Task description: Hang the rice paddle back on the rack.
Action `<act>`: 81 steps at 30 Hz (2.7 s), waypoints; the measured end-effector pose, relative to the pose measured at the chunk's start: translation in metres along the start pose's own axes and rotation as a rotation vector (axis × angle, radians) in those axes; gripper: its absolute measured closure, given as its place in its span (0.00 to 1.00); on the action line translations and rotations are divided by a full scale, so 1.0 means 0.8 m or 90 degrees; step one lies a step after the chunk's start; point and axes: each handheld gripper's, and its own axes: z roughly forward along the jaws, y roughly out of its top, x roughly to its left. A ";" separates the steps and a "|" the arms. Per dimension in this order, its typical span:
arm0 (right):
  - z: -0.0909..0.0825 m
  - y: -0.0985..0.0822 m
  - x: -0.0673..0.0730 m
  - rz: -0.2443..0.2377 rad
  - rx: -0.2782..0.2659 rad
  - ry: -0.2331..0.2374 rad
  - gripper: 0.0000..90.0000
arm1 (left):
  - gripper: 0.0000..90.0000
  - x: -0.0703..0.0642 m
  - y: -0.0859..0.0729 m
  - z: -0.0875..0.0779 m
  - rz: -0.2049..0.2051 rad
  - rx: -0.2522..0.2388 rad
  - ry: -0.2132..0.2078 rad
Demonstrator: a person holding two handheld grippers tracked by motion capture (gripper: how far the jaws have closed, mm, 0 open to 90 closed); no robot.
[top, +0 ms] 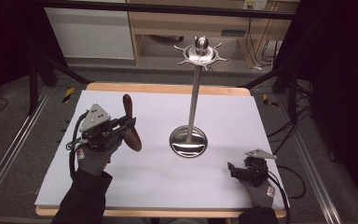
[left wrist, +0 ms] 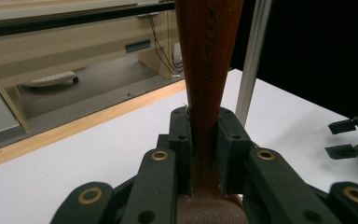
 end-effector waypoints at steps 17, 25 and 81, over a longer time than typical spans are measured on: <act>0.000 0.000 -0.001 -0.004 -0.002 -0.003 0.17 | 0.86 -0.014 0.025 0.008 -0.004 -0.028 -0.019; -0.001 0.000 -0.001 -0.005 -0.002 -0.003 0.17 | 0.86 -0.024 0.045 0.008 -0.002 -0.036 -0.028; -0.002 0.001 -0.003 0.004 -0.011 0.002 0.17 | 0.86 -0.048 0.122 0.061 0.026 -0.045 -0.056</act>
